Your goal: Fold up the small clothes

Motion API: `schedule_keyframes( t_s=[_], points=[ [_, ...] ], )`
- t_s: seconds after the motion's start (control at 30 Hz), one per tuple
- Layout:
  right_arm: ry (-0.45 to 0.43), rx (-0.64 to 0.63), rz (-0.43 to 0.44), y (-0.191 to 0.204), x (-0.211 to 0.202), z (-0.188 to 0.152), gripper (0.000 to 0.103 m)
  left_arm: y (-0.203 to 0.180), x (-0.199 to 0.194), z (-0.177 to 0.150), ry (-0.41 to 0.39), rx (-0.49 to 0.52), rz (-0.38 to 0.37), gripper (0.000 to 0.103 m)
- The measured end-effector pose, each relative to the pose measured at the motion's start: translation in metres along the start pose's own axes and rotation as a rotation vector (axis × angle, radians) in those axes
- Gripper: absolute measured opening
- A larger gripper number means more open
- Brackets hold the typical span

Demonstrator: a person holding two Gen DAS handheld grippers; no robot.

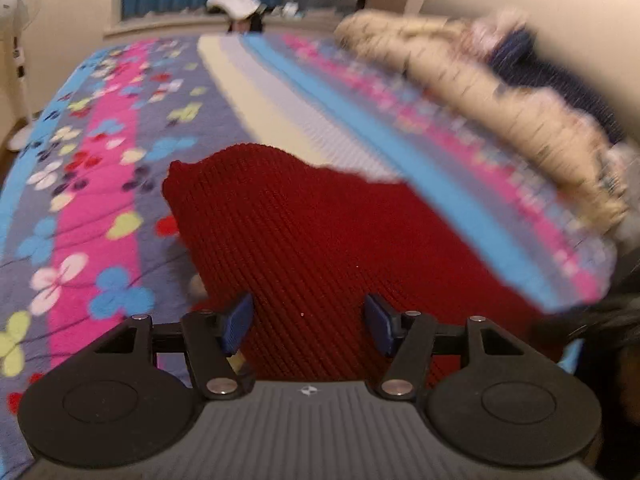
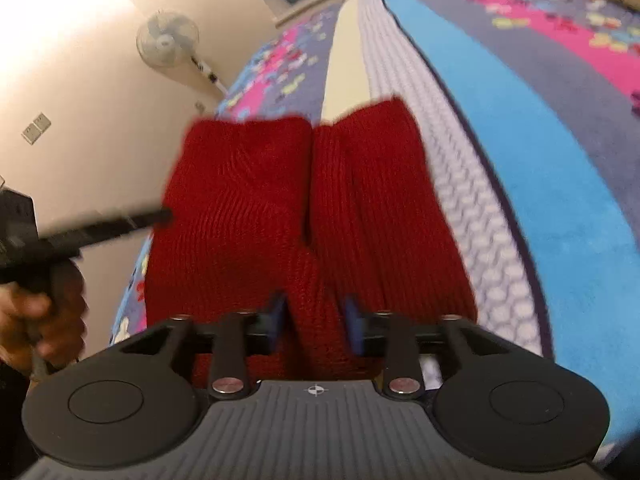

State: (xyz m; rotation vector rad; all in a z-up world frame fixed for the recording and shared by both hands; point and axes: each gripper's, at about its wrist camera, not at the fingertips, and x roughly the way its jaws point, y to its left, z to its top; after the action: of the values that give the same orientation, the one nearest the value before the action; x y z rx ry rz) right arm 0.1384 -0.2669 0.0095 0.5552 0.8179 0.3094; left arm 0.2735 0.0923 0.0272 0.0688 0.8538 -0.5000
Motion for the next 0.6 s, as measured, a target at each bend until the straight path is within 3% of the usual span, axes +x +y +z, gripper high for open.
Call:
schedule_keyframes(
  t_s=[0.1,0.3,0.43,0.47,0.53,0.57,0.6],
  points=[
    [-0.009,0.022,-0.003,-0.006,0.0,0.004,0.076,0.008,0.005,-0.002,0.015,-0.032,-0.004,0.067],
    [0.093,0.078,0.071,-0.009,0.038,0.007,0.08,0.007,0.003,-0.006,0.01,-0.02,0.002,0.067],
    [0.115,0.086,0.079,-0.004,0.047,0.005,0.082,0.008,-0.001,-0.002,0.011,-0.023,0.001,0.067],
    [0.108,0.083,0.08,-0.002,0.048,0.005,0.076,0.008,0.0,-0.002,0.011,-0.024,0.001,0.067],
    [0.094,0.055,0.09,0.003,0.047,0.007,0.053,0.009,0.0,0.0,0.012,-0.025,-0.001,0.067],
    [0.084,0.027,0.106,0.008,0.045,0.008,0.032,0.009,0.0,0.0,0.012,-0.025,0.002,0.067],
    [0.065,-0.014,0.107,0.017,0.041,0.009,0.027,0.009,0.0,0.0,0.012,-0.027,0.006,0.067]
  ],
)
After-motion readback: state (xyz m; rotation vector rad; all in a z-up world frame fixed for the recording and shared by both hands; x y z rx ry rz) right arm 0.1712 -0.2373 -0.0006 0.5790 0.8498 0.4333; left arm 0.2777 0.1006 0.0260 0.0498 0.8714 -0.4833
